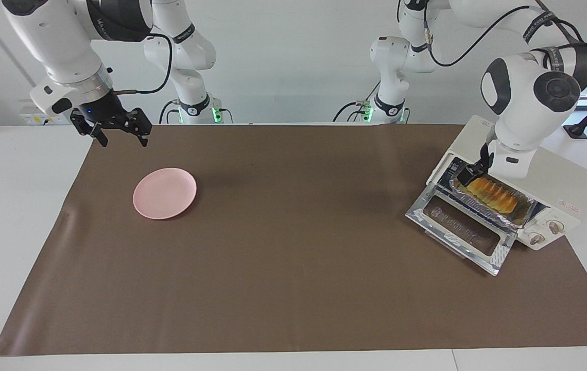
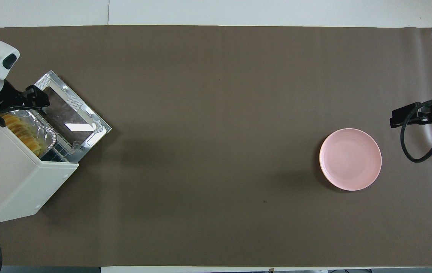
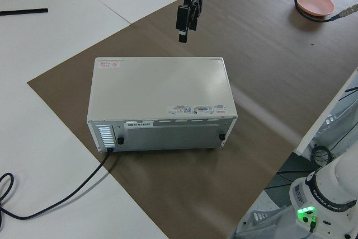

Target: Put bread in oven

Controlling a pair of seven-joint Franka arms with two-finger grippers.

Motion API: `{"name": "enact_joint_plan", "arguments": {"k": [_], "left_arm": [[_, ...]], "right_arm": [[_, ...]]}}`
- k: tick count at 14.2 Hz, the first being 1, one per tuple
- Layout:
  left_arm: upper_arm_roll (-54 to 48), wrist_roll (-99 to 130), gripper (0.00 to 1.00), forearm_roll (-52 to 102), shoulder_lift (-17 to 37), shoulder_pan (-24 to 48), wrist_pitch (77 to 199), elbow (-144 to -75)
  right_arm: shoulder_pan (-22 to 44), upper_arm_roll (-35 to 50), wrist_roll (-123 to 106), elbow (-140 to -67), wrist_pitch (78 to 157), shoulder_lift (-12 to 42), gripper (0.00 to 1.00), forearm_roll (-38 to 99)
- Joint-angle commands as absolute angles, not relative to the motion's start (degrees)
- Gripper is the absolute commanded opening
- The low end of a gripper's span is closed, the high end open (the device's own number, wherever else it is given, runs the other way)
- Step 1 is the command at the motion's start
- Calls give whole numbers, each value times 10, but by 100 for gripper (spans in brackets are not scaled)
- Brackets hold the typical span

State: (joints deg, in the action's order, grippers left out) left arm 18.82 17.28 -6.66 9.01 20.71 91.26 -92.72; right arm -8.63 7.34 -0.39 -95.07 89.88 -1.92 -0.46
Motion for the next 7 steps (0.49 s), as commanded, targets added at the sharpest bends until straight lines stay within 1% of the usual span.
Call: {"name": "enact_joint_plan", "arguments": {"k": [1,2,4,5,7], "left_arm": [[191,95,100,-58,27,207,895,-962],[189,75,100,-57,10,200,893,-971],[132,44,100,-46,-2,128,923,-988],[87,42,100,-46,-14,92,918,-995],[54,41,100,-46,-32,76,912,-1015]], "right_arm": [[-95,80,-18,-958,896,-28,100,-10],[-95,80,-18,-958,896,-28,100,-10],[-95,80,-18,-958,896,-28,100,-10],[-95,80,-18,-958,896,-28,100,-10],[-95,80,-18,-958,896,-28,100,-10]]}}
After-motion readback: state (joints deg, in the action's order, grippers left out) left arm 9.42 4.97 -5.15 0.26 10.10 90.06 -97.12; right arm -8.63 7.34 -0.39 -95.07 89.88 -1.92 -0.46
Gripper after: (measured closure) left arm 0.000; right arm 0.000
